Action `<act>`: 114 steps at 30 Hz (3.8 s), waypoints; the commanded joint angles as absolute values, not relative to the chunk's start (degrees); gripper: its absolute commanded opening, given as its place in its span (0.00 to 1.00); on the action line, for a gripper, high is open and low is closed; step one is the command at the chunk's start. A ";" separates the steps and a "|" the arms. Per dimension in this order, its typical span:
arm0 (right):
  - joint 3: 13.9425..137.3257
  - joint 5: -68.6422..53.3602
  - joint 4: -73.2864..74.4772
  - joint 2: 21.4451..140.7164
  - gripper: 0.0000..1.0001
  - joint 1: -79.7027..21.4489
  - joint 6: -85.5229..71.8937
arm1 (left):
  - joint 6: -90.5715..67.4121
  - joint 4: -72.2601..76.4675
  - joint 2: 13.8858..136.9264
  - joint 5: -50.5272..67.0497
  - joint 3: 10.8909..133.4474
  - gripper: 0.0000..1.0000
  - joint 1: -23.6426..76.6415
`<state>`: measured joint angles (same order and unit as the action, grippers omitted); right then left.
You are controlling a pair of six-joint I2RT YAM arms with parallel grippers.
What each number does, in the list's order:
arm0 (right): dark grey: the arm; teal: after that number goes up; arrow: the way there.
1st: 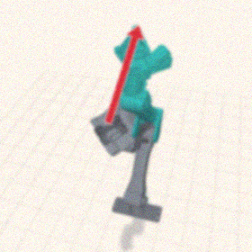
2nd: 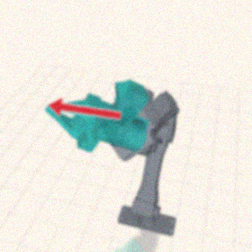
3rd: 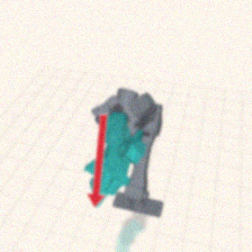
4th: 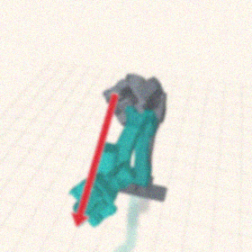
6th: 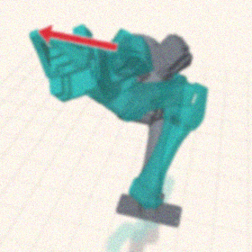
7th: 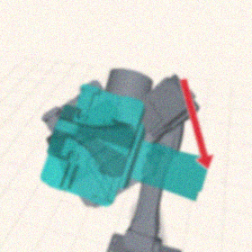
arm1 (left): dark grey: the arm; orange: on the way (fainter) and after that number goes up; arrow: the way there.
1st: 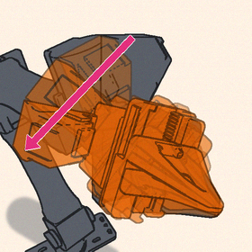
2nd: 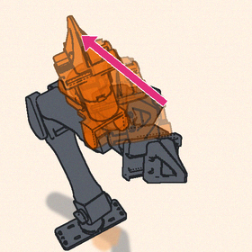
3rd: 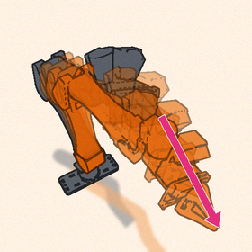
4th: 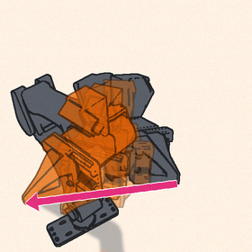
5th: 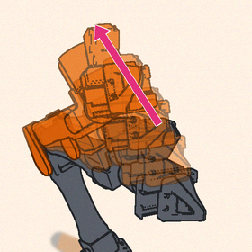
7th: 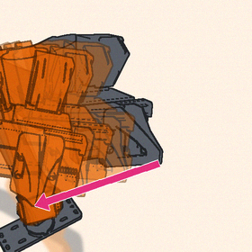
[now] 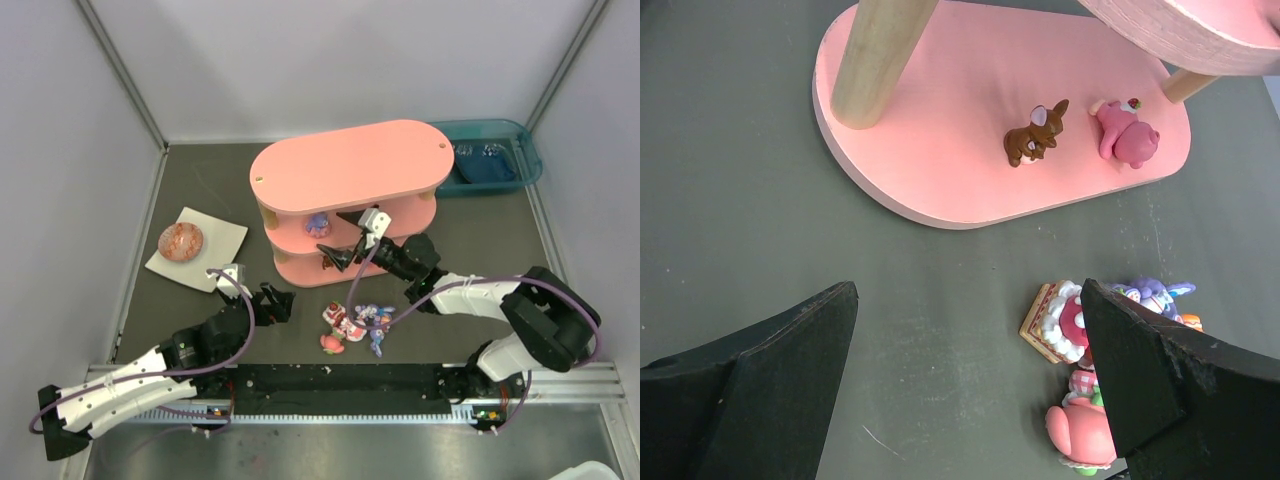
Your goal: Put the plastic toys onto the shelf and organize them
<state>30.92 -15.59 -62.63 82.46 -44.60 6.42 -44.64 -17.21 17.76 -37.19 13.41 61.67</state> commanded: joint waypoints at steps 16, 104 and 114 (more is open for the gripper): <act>35.42 -9.67 -65.83 87.10 0.63 -48.25 8.53 | -44.12 -17.49 15.73 -38.76 13.97 0.99 61.96; 47.04 62.33 -92.20 99.95 0.90 -77.25 39.29 | -45.27 -18.90 13.80 -39.20 13.97 0.99 61.96; 32.18 51.69 -66.74 74.85 0.93 -82.00 17.87 | -45.70 -17.49 14.59 -39.55 13.54 0.99 61.96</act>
<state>35.38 56.84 -74.61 88.20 -80.88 31.97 -45.12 -20.12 13.80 -38.68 13.41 61.67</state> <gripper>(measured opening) 0.935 0.990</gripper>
